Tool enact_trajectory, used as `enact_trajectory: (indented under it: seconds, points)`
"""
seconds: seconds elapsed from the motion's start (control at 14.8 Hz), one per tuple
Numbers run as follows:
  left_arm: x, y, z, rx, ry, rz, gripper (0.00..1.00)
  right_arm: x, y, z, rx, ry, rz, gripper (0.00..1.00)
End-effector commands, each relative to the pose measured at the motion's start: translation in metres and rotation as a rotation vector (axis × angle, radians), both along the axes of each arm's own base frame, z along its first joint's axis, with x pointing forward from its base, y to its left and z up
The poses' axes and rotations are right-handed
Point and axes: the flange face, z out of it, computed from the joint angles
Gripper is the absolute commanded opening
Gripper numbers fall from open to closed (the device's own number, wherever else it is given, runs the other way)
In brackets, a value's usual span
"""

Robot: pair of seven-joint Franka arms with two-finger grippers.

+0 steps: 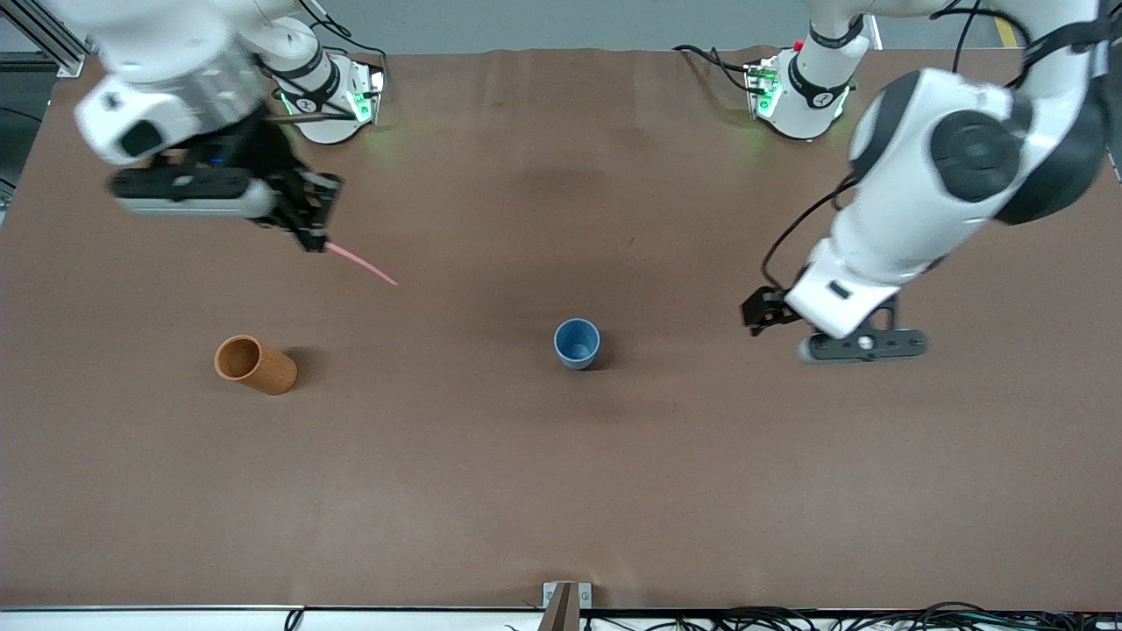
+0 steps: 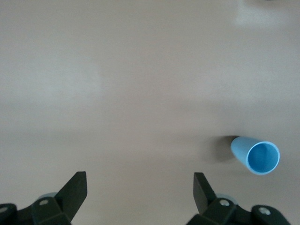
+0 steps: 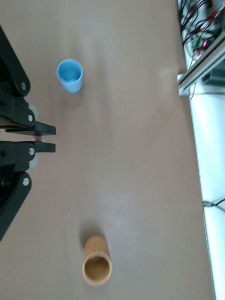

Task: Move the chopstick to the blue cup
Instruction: 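Carry the stick over the blue cup while the left gripper withdraws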

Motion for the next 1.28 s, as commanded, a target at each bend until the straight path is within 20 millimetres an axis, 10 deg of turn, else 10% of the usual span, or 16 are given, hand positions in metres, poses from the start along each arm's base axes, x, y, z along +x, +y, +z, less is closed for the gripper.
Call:
enact_trajectory:
  seconds: [0.0, 0.54, 1.21]
  points:
    - [-0.018, 0.047, 0.034, 0.003, 0.021, -0.124, 1.00, 0.001, 0.075, -0.019, 0.005, -0.043, -0.011, 0.03]
    - [-0.080, 0.124, 0.131, 0.041, 0.011, -0.217, 1.00, -0.017, 0.202, -0.109, -0.011, -0.123, 0.180, 0.03]
    - [-0.081, 0.124, 0.132, 0.036, 0.011, -0.189, 1.00, -0.019, 0.236, -0.167, -0.078, -0.180, 0.276, 0.04]
